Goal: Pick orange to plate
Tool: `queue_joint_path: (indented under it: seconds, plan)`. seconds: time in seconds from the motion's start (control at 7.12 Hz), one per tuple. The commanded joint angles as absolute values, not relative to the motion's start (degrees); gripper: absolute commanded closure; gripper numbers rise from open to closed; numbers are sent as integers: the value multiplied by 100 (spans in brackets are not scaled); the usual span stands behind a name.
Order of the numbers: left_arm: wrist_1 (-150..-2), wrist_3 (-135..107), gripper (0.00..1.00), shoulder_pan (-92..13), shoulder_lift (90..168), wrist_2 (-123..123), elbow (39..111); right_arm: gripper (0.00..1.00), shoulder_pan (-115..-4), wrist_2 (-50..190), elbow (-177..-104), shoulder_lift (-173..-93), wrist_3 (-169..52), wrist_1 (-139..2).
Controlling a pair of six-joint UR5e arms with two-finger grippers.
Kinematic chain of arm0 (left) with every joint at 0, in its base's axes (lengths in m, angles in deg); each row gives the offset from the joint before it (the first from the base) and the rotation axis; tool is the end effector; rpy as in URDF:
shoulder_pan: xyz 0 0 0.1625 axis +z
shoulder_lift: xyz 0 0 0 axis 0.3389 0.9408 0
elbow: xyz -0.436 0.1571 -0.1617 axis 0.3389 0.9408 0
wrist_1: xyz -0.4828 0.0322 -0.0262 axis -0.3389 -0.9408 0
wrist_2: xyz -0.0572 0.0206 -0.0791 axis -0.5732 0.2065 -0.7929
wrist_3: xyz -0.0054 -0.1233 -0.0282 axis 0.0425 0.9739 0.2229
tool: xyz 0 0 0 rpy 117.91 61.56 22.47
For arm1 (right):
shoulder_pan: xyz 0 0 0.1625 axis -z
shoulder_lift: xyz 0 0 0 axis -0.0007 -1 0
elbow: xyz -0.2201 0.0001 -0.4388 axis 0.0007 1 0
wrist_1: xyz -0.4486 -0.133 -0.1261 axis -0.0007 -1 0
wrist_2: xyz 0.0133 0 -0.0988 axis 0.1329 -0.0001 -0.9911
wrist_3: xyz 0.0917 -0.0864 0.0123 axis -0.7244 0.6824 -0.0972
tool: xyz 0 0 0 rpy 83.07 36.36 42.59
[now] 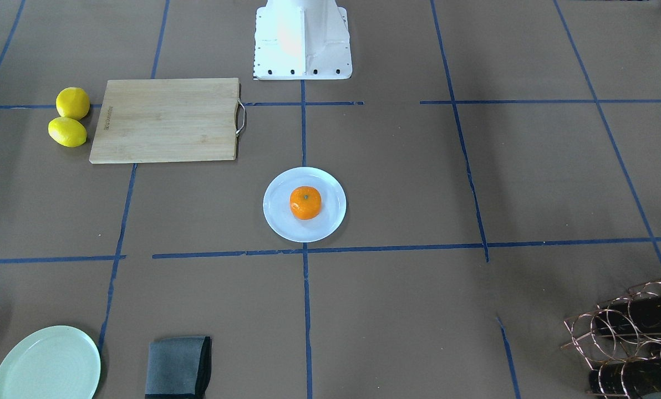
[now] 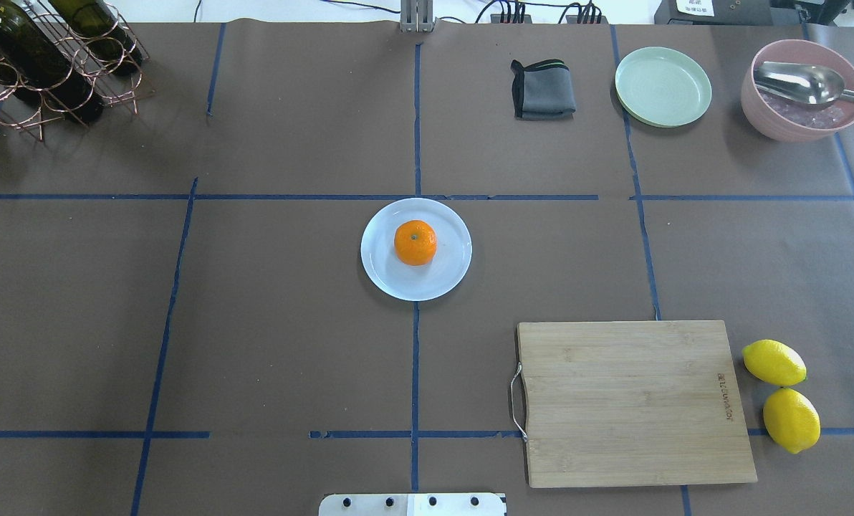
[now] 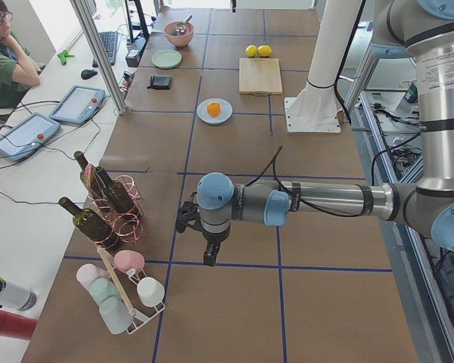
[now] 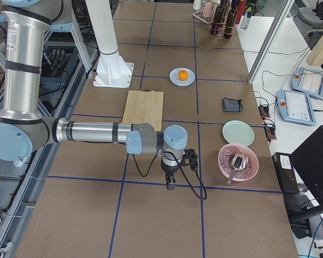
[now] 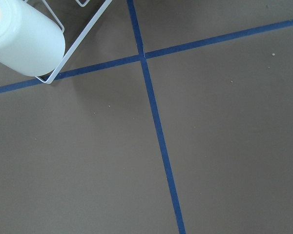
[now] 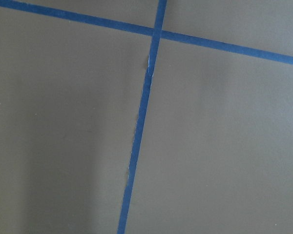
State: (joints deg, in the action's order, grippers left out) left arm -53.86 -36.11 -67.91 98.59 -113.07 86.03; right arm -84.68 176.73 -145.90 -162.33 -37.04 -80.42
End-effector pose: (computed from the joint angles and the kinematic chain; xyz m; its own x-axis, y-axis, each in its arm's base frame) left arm -0.0253 -0.4851 0.7128 0.6987 0.2265 -0.6786 -0.1288 0.9729 0.1922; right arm 0.0064 -0.4931 0.7492 0.7546 -0.1627 0.6357 0.1563 0.9855 0.0666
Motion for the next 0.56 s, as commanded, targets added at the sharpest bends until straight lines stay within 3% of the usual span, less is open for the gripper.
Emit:
queue_joint_path:
  seconds: [0.0,0.42]
  plan:
    - [-5389,-3615,0,-6791,9860,-11310,8603,0,-8468,17673,-14593,-16241,-3704,-8036]
    - [-5389,-3615,0,-6791,9860,-11310,8603,0,-8468,17673,-14575,-16233,-3704,-8001]
